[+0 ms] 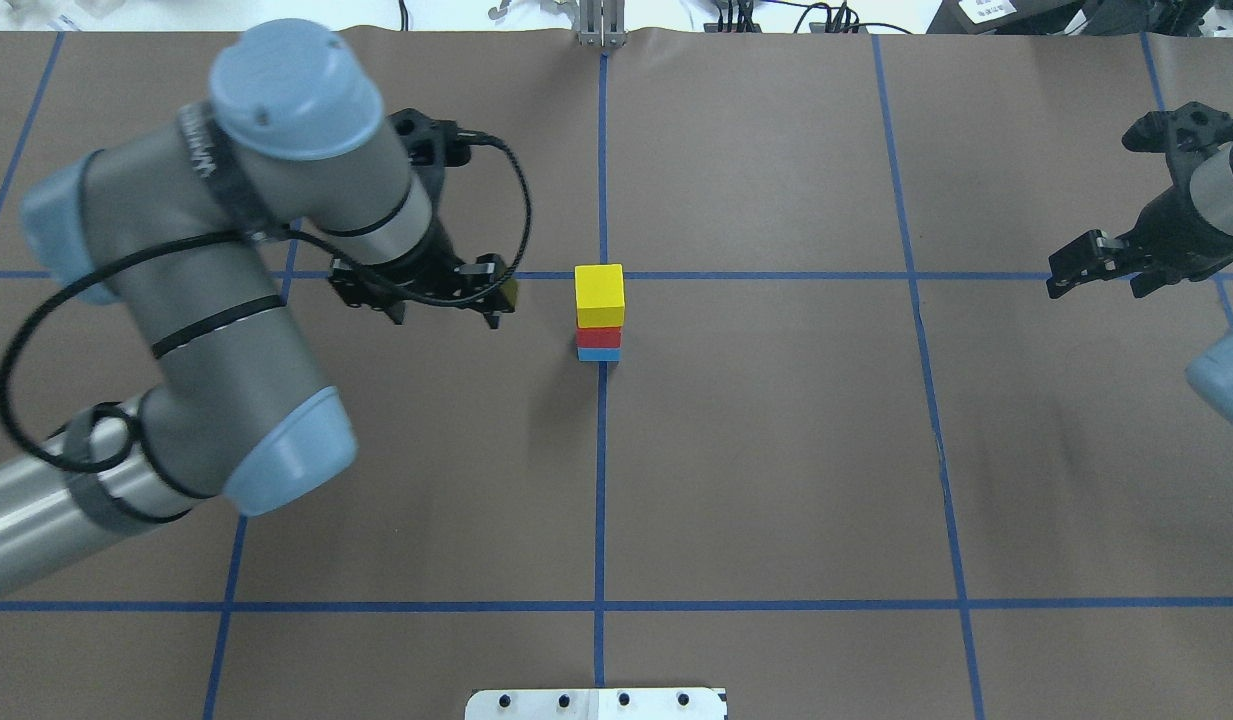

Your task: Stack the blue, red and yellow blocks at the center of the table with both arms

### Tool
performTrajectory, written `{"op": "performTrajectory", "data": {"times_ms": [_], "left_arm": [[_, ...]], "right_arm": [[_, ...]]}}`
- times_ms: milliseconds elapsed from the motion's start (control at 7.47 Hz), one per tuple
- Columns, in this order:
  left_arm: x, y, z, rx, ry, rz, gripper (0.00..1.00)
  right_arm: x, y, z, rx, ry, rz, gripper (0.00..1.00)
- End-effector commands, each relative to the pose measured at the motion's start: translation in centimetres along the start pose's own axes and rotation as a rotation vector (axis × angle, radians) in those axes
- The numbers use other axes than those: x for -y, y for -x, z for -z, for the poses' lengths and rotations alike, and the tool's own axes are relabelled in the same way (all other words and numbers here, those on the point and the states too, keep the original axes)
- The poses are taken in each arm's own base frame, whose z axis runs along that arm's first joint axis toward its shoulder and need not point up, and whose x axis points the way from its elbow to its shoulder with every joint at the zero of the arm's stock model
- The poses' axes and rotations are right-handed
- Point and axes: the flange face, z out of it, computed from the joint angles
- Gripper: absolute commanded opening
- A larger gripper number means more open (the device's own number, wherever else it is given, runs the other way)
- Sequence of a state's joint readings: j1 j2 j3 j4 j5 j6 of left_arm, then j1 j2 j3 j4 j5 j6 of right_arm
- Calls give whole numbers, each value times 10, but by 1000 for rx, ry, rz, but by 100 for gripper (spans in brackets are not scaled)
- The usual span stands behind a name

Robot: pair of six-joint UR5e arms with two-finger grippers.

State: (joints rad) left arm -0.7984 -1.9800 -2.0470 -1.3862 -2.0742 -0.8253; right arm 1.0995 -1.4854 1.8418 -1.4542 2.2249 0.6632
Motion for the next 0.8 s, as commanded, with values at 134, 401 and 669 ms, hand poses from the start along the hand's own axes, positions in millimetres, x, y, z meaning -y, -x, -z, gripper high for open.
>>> {"op": "performTrajectory", "data": {"times_ms": [134,401,669], "left_arm": [[-14,241,25,31,5,-124,99],[-12,353,16,74,0,-149,99],[-14,436,12,0,6,-104,99]], "right_arm": [[8,-41,34,4,-55,-64,100],[2,-84,59,44,-53,-25,100],[-1,-124,83,51,-57,-20,100]]}}
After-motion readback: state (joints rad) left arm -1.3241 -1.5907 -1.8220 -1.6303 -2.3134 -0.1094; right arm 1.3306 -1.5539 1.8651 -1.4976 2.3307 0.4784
